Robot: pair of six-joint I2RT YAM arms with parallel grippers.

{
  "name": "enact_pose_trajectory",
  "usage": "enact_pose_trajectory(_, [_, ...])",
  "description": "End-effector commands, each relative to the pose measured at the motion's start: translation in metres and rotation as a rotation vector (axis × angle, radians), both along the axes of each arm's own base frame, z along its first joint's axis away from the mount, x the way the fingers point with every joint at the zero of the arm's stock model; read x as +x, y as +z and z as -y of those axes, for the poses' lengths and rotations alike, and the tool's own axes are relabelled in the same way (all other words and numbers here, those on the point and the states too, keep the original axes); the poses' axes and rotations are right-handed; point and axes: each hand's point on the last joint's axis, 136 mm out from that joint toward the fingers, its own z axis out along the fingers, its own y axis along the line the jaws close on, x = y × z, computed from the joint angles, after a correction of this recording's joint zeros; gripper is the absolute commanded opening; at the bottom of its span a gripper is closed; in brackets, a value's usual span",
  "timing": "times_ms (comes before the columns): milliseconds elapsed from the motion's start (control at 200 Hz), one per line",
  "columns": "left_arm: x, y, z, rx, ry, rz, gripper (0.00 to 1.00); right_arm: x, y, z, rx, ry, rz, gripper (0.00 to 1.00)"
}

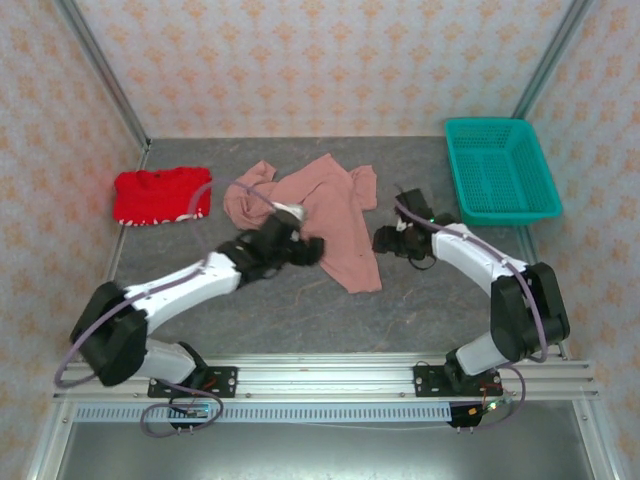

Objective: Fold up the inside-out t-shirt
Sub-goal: Flatten out the T-shirt at the center of the table.

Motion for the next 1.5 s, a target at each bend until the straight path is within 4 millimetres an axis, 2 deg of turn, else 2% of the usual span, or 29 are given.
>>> enact_pose_trajectory(0, [-0.02,-0.01,0.07,0.11,-0.216,0.103,0.82,0.059,0.05,0.028,0.112,-0.141,0.171,0.69])
enact_pose_trajectory(50, [-0.023,-0.021,0.095,0.189,-0.281,0.117,0.82,0.069,0.057,0.039,0.083,-0.175,0.193,0.68])
enact_pose_trajectory(110, [-0.021,-0.036,0.115,0.281,-0.33,0.126,0.81,0.074,0.062,0.053,0.031,-0.198,0.206,0.68])
enact_pose_trajectory(205, [-0.016,-0.055,0.137,0.357,-0.388,0.113,0.8,0.073,0.068,0.073,-0.002,-0.247,0.23,0.69])
enact_pose_trajectory(215, [-0.017,-0.063,0.139,0.372,-0.398,0.101,0.8,0.073,0.068,0.075,-0.003,-0.25,0.233,0.69])
enact_pose_trajectory(245, [-0.017,-0.072,0.145,0.386,-0.42,0.088,0.78,0.072,0.07,0.08,-0.005,-0.265,0.244,0.69])
enact_pose_trajectory(330, [-0.011,-0.092,0.15,0.455,-0.438,0.058,0.69,0.068,0.071,0.086,-0.015,-0.281,0.255,0.69])
enact_pose_trajectory(385, [-0.01,-0.102,0.148,0.498,-0.446,0.038,0.59,0.065,0.071,0.087,-0.019,-0.28,0.251,0.69])
enact_pose_trajectory(500, [-0.014,-0.107,0.136,0.522,-0.457,0.006,0.36,0.064,0.076,0.089,-0.031,-0.281,0.262,0.69])
enact_pose_trajectory(565, [-0.019,-0.104,0.122,0.497,-0.459,-0.029,0.14,0.064,0.081,0.091,-0.035,-0.282,0.276,0.69])
enact_pose_trajectory(606, [-0.022,-0.098,0.107,0.494,-0.442,-0.049,0.0,0.064,0.087,0.09,-0.032,-0.283,0.289,0.69])
enact_pose_trajectory(636, [-0.025,-0.093,0.09,0.499,-0.418,-0.062,0.0,0.064,0.091,0.089,-0.028,-0.279,0.294,0.69])
enact_pose_trajectory(646, [-0.025,-0.081,0.085,0.485,-0.402,-0.046,0.0,0.064,0.092,0.089,-0.027,-0.277,0.295,0.69])
enact_pose_trajectory(666, [-0.026,-0.07,0.072,0.479,-0.368,-0.036,0.0,0.064,0.096,0.088,-0.02,-0.275,0.302,0.69])
enact_pose_trajectory(756, [-0.033,-0.033,-0.001,0.34,-0.171,-0.018,0.0,0.063,0.108,0.072,0.045,-0.231,0.349,0.69])
enact_pose_trajectory(836, [-0.036,-0.017,-0.061,0.181,0.022,-0.013,0.0,0.066,0.114,0.03,0.122,-0.108,0.416,0.69])
enact_pose_trajectory(881, [-0.038,-0.012,-0.084,0.136,0.095,-0.005,0.0,0.07,0.113,0.005,0.122,-0.028,0.437,0.7])
enact_pose_trajectory(936, [-0.039,-0.01,-0.107,0.112,0.168,-0.008,0.0,0.078,0.106,-0.015,0.087,0.024,0.432,0.71])
enact_pose_trajectory(1051, [-0.037,-0.004,-0.129,0.081,0.242,-0.02,0.0,0.106,0.069,-0.027,0.035,0.029,0.3,0.71])
enact_pose_trajectory(1201, [-0.031,0.0,-0.147,0.081,0.319,-0.03,0.0,0.119,0.026,-0.035,-0.003,0.055,0.173,0.71])
enact_pose_trajectory(1336, [-0.031,-0.009,-0.161,0.102,0.375,-0.057,0.0,0.132,0.013,-0.065,0.042,0.124,0.141,0.7])
enact_pose_trajectory(1496, [-0.03,-0.016,-0.158,0.093,0.368,-0.067,0.0,0.17,-0.002,-0.082,0.031,0.121,0.139,0.69])
